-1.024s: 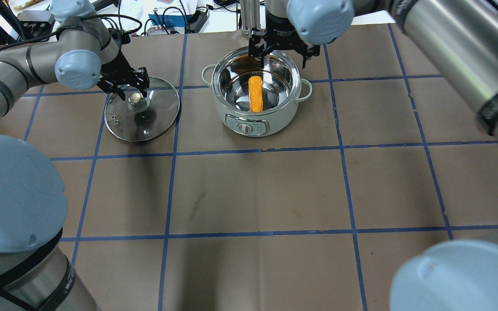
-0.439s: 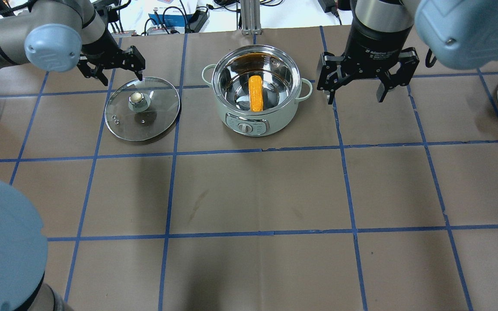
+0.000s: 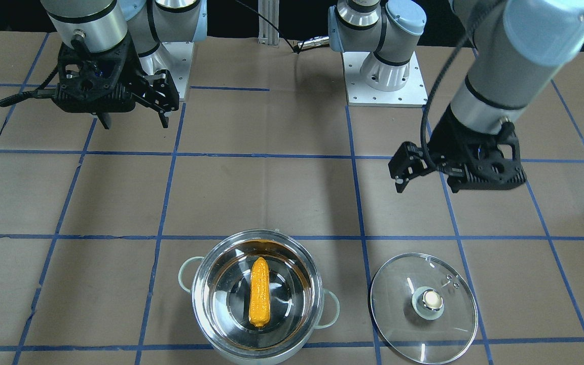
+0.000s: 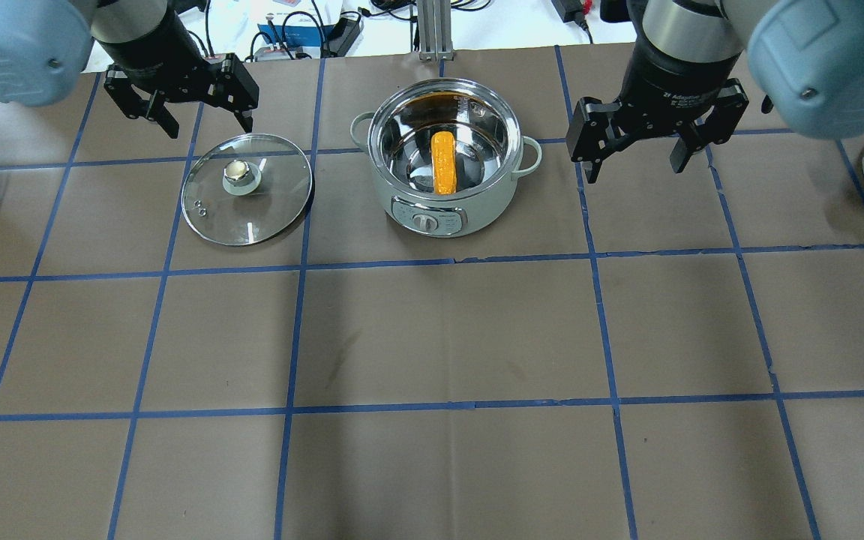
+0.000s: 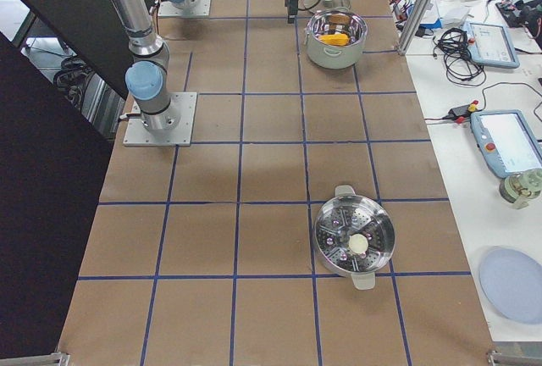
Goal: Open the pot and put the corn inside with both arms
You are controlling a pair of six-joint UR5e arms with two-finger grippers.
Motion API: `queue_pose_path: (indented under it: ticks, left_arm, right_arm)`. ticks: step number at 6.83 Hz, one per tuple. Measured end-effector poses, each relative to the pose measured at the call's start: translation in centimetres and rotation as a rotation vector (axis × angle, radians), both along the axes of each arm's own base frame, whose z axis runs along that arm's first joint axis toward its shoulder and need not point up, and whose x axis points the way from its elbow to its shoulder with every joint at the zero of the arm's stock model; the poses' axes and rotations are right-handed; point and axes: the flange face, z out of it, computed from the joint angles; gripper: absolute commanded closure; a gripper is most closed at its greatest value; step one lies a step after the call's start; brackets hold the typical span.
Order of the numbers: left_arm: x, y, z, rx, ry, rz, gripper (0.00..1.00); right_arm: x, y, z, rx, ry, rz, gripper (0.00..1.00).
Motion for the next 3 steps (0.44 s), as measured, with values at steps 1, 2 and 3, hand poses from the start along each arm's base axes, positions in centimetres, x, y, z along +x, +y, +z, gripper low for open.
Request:
queue_pose_path:
  ticks: [1, 2, 3]
  left_arm:
    - [-0.9, 2.2, 0.7, 0.015, 0.001, -0.017, 0.00]
    - [-1.2, 3.7, 1.0, 0.020, 0.002, -0.025, 0.00]
    - [-1.2, 4.4, 1.0, 0.022, 0.002, -0.028, 0.00]
  right_arm:
    - [-0.1, -0.1, 0.2, -0.014, 0.000, -0.003, 0.00]
    - [-0.1, -0.1, 0.5, -0.022, 0.002, -0.004, 0.00]
    - [-0.1, -0.1, 0.6, -0.026, 0.006, -0.004, 0.00]
